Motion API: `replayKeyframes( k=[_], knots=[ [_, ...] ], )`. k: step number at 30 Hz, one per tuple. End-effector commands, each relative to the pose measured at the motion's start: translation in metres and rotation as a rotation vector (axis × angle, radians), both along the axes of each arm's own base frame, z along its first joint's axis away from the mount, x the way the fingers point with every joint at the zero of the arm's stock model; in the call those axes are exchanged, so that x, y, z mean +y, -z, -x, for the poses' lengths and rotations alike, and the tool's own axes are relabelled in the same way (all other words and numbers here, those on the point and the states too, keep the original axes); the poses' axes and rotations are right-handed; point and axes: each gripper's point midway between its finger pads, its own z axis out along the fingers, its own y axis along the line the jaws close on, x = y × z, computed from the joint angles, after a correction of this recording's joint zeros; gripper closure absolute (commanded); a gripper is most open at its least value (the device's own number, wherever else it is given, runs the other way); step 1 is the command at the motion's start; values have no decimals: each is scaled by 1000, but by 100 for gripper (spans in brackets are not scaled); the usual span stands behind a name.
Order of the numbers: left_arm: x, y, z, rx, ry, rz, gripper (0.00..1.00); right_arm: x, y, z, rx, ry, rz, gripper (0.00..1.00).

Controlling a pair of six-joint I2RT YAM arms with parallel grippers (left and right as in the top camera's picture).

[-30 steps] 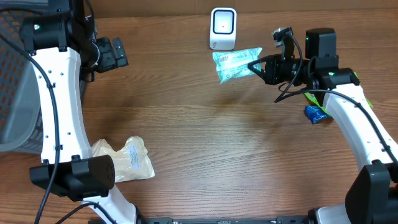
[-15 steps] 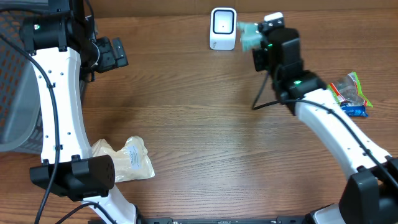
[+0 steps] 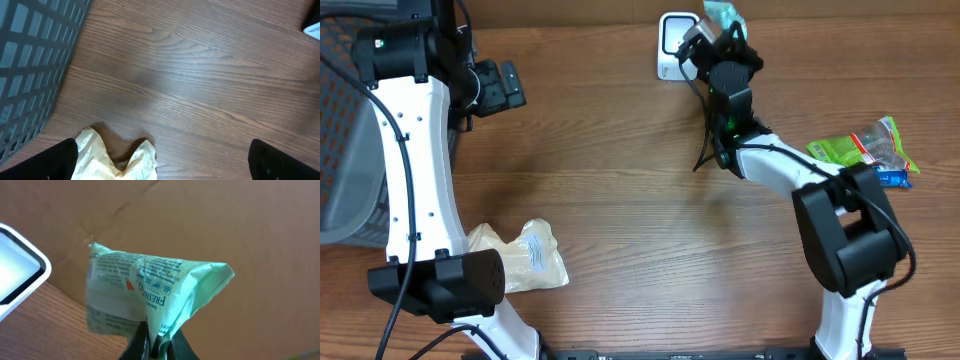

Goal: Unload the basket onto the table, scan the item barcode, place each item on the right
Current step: 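Lift the tissue packet and hold its barcode at the white scanner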

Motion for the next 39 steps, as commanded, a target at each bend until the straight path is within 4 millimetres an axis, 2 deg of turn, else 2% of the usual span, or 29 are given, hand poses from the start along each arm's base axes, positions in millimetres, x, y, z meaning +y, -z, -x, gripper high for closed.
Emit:
replayKeyframes(
  k=[1,5,10,16,21,25,30,39],
  knots=[
    [1,-9,1,-25,22,-8,0,16,-2,-5,-16,-75,45,96],
    [1,-9,1,-25,22,-8,0,41,1,-6,-15,-213,40,96],
    [1,-9,1,-25,22,-8,0,52,7,-6,-6,-273,50,96],
    [1,-9,1,-25,22,-8,0,61,38,-12,-10,-313,277,96],
    [1,-9,1,-25,22,-8,0,69,47,-14,-72,-346,386,96],
    [1,-9,1,-25,22,-8,0,59,47,-18,-72,-338,422,96],
    [1,-9,1,-25,22,-8,0,47,37,-21,-108,-310,414,96],
    [1,-9,1,-25,22,-8,0,45,27,-26,-140,-321,428,96]
  ],
)
